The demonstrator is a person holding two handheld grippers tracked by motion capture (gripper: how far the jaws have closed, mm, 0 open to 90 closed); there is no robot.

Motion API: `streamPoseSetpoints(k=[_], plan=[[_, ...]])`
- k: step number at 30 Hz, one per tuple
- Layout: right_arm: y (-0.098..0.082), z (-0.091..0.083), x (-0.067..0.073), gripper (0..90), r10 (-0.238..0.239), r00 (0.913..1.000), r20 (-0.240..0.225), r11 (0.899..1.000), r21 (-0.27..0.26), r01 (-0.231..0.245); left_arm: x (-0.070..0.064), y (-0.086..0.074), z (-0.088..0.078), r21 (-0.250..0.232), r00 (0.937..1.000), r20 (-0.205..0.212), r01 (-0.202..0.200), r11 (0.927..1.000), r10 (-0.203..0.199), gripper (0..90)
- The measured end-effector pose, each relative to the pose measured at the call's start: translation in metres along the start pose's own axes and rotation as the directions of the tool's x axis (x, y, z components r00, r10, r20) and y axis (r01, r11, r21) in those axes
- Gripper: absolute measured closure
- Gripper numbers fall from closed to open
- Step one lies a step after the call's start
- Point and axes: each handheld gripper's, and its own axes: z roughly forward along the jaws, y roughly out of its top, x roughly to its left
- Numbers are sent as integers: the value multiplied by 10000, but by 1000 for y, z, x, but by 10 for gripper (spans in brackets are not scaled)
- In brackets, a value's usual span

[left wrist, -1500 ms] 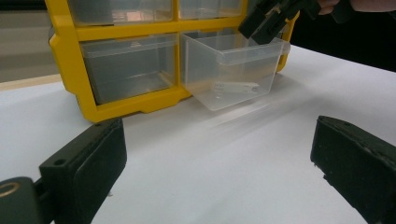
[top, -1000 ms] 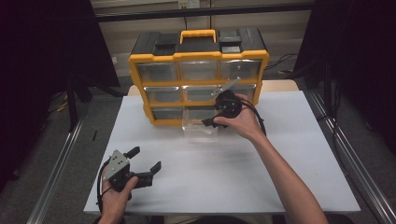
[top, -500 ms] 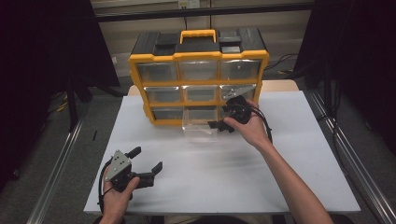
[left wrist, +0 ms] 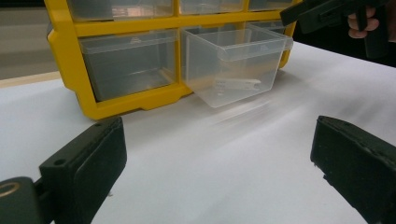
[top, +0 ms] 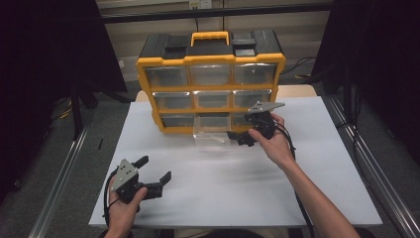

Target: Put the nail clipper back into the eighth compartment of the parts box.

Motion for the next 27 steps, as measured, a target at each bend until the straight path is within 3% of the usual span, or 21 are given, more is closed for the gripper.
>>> streamPoseSetpoints(k=[15, 19, 27], plan=[[-27, -18, 3, 22, 129, 9994, 307, 9985, -535, -112, 0, 1, -1, -50, 10000, -61, 50, 10000, -50, 37], [-35, -26, 2, 22, 136, 9989, 440, 9982, -585, -110, 2, 1, -1, -76, 9996, -265, 128, 9999, -130, 38], [-51, -42, 7, 24, 221, 9989, 423, 9957, -904, -182, 0, 1, -1, -149, 9999, -108, 64, 9999, -65, 37]])
